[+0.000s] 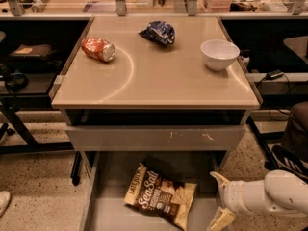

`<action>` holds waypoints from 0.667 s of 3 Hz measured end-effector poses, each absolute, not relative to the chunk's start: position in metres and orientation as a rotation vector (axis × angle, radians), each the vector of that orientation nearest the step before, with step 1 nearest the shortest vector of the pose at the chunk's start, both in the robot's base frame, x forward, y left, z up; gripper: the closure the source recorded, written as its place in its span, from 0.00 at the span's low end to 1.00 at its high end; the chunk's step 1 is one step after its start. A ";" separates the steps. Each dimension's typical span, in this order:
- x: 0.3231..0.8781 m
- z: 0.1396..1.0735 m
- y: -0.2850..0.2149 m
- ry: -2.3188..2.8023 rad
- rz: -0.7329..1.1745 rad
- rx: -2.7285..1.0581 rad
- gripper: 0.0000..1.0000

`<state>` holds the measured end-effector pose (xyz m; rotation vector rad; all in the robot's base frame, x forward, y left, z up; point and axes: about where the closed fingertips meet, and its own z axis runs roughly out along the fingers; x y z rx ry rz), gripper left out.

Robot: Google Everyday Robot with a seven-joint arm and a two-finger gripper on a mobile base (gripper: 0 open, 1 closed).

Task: Pick brown chip bag from middle drawer and place on counter

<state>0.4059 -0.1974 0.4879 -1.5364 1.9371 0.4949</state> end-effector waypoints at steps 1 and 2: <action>0.405 0.456 -0.177 1.895 0.529 -1.543 0.00; 0.405 0.419 -0.142 1.839 0.577 -1.577 0.00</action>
Offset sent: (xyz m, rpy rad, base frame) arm 0.0017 0.0999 -0.1166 0.1026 -0.0164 0.1490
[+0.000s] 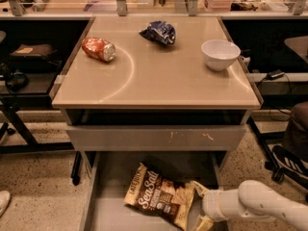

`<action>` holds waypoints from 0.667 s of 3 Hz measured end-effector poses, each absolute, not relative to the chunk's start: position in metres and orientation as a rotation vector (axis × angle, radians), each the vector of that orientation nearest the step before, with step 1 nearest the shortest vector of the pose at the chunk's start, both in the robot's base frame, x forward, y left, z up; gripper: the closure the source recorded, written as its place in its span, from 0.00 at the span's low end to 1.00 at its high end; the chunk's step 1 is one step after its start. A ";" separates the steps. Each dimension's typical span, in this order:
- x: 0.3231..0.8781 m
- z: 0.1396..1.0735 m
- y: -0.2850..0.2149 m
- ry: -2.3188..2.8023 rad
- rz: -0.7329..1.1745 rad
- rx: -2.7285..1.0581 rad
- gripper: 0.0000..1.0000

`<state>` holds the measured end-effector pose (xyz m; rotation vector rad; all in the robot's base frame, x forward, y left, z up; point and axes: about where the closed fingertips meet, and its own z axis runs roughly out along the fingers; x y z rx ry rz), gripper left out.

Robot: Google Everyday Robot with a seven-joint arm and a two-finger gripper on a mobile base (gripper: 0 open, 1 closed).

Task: Pick brown chip bag from middle drawer and place on counter

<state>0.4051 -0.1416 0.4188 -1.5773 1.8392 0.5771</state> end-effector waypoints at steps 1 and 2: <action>0.408 0.396 -0.112 1.790 0.607 -1.602 0.00; 0.422 0.392 -0.092 1.741 0.611 -1.598 0.00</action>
Offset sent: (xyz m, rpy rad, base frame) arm 0.0363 0.0715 -0.0297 0.0868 -0.0822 0.0694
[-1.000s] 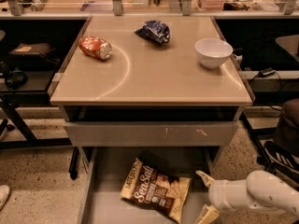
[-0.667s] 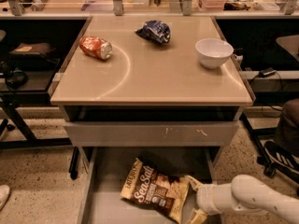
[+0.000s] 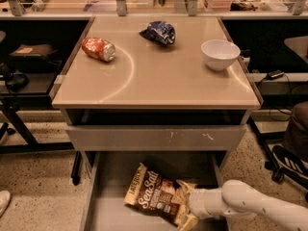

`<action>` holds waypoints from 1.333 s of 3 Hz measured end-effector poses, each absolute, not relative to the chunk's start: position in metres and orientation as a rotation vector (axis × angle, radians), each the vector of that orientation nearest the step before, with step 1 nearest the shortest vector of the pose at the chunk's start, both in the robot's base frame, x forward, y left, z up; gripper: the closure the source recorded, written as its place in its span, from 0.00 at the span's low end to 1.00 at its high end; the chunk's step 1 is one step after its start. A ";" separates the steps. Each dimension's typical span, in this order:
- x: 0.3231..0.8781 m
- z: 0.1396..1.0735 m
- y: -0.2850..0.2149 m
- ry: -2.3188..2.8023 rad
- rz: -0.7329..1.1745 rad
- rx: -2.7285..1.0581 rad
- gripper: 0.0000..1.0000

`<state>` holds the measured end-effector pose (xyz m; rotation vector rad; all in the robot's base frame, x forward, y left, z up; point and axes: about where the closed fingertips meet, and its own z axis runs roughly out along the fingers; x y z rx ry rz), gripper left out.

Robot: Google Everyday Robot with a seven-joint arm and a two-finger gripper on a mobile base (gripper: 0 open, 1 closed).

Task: Pick brown chip bag from middle drawer and place on counter

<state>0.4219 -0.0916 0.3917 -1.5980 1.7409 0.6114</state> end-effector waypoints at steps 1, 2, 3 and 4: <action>0.438 0.388 -0.071 1.715 0.641 -1.573 0.00; 0.439 0.388 -0.070 1.714 0.643 -1.570 0.17; 0.439 0.388 -0.070 1.714 0.643 -1.570 0.40; 0.439 0.388 -0.070 1.714 0.643 -1.570 0.65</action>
Offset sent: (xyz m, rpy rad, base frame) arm 0.0139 0.0182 -0.0030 0.0355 -0.0022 0.0019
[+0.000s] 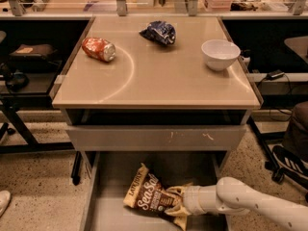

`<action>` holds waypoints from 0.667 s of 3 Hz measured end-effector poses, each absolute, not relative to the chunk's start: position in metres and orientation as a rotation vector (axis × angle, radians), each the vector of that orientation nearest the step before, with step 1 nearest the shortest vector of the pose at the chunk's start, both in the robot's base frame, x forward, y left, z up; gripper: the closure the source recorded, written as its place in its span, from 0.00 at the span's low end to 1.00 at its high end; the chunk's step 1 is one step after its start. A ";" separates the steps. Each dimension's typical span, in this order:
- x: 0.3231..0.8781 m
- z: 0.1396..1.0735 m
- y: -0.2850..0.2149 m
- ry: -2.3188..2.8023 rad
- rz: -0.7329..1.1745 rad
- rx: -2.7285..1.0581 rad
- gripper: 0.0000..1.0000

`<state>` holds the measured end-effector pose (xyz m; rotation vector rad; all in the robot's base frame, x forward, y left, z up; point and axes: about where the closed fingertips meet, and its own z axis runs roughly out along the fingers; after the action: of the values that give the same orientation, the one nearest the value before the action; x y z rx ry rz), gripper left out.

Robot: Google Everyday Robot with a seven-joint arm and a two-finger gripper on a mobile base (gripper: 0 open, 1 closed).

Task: Pick brown chip bag from middle drawer and place on counter

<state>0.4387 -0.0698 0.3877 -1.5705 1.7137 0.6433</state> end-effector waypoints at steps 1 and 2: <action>0.439 0.388 -0.070 1.714 0.643 -1.571 0.88; 0.439 0.388 -0.070 1.714 0.643 -1.571 1.00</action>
Offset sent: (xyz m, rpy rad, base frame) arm 0.0000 0.0000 0.0000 0.0000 0.0000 0.0000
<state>0.4386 -0.0698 0.3878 -1.5705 1.7137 0.6434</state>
